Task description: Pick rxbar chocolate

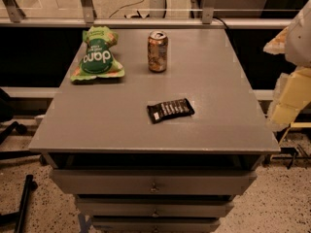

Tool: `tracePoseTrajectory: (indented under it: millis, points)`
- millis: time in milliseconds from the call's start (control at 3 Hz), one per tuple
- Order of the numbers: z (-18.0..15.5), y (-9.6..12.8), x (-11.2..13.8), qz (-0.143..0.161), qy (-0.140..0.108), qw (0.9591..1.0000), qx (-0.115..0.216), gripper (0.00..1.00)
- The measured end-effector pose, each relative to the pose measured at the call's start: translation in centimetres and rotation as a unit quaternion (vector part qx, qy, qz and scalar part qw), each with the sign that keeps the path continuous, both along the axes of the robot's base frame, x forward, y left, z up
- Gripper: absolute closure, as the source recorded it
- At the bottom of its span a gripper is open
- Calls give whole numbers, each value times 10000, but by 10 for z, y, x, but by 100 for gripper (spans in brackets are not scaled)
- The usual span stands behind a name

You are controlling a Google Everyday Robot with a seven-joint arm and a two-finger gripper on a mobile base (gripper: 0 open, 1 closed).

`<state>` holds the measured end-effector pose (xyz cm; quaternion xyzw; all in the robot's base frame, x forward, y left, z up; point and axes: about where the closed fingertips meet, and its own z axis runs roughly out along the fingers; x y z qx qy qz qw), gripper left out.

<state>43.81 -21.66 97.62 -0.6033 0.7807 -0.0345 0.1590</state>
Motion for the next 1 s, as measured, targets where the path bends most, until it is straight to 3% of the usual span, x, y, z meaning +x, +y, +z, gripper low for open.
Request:
tracePoseTrajectory:
  millis: [333,667,1000]
  points:
    - [0,0,0,0,-1,10000,0,0]
    - [-4,6,18,105,25,9999,17,0]
    - [-21,27,55,524,88,9985,138,0]
